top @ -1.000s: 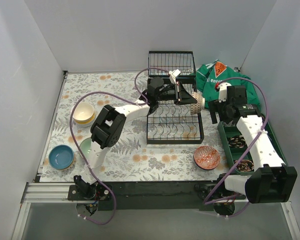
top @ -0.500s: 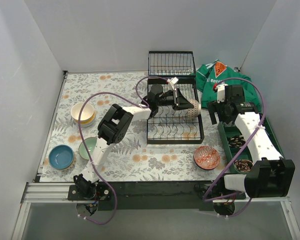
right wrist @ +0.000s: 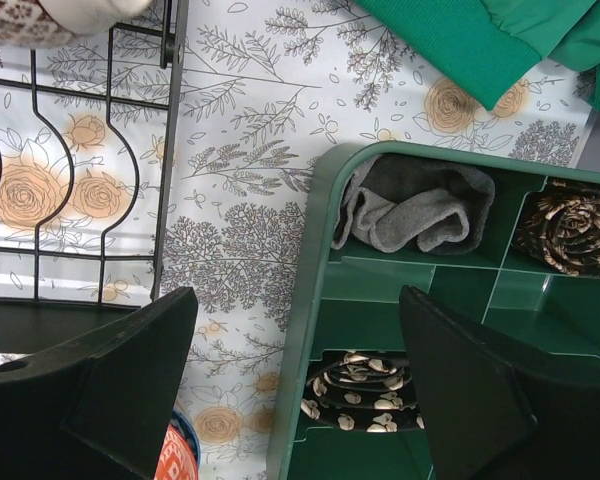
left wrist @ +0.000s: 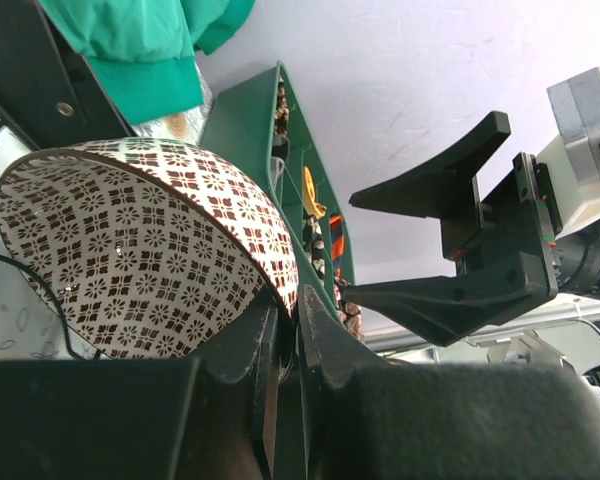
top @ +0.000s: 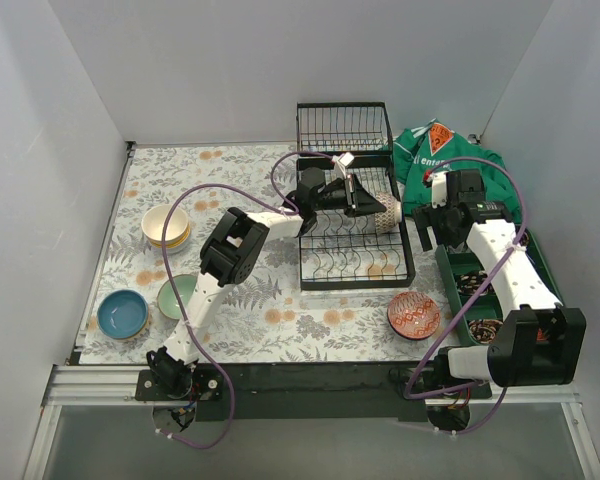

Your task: Load the bowls into the dish rack

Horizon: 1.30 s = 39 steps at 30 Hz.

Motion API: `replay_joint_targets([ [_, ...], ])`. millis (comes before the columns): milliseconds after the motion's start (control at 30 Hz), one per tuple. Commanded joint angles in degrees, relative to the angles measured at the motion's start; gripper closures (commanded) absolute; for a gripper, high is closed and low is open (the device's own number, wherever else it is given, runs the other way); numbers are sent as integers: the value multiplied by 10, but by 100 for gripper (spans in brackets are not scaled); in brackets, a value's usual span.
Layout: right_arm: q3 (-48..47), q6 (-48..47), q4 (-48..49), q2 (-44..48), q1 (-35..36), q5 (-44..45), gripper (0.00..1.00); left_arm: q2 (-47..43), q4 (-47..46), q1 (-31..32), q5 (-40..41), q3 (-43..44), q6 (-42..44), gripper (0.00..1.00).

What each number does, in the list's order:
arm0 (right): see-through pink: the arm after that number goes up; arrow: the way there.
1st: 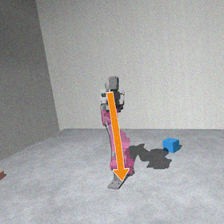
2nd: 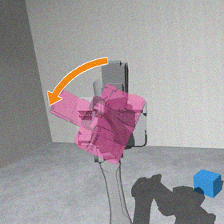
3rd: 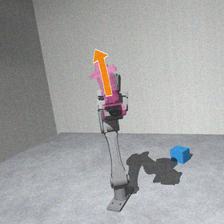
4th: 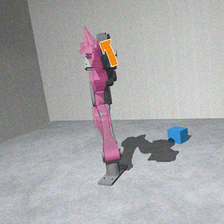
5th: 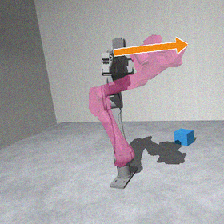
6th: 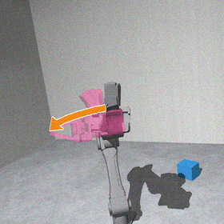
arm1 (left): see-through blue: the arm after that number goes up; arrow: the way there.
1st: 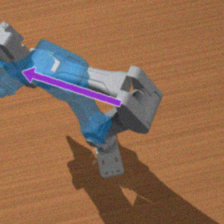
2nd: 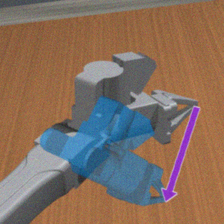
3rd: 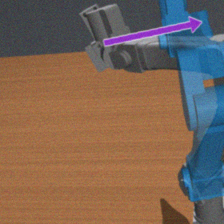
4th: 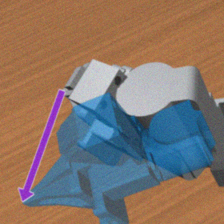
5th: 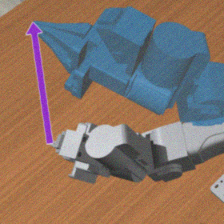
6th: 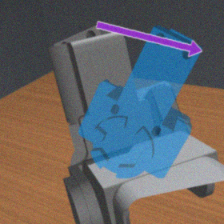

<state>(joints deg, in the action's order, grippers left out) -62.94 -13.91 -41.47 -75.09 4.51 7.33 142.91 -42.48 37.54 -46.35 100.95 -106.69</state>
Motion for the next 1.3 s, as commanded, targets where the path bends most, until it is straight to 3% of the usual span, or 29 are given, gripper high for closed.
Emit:
replay_joint_targets([
  [0,-27,-5,-4,-5,-2,-6,10,-3,6,1,15,18,25,100],
  [133,-31,-4,-2,-11,-2,-12,11,-9,12,1,28,3,43,100],
  [300,-38,-4,0,-16,-2,-14,11,-18,35,3,43,10,70,90],
  [467,-34,-4,1,-9,-2,-14,11,-24,60,10,64,16,73,73],
  [767,-22,-3,-2,5,-1,-16,11,-58,68,17,78,2,100,64],
  [867,-26,-1,1,1,-2,-19,10,-78,118,18,91,3,130,58],
  [900,-32,1,7,-3,-2,-21,10,-99,195,18,113,6,195,52],
  [933,-32,2,9,-3,-2,-22,10,-100,211,19,115,14,208,51],
  [1033,-32,5,10,-2,-2,-25,10,-107,260,18,127,13,229,55],
  [1100,-28,5,9,3,-2,-24,10,-111,230,18,115,-13,203,86],
  [1133,-25,5,10,6,-2,-23,10,-111,225,19,112,-21,187,95],
  [1267,-12,4,5,19,-1,-22,10,-111,208,25,117,-34,163,100],
])
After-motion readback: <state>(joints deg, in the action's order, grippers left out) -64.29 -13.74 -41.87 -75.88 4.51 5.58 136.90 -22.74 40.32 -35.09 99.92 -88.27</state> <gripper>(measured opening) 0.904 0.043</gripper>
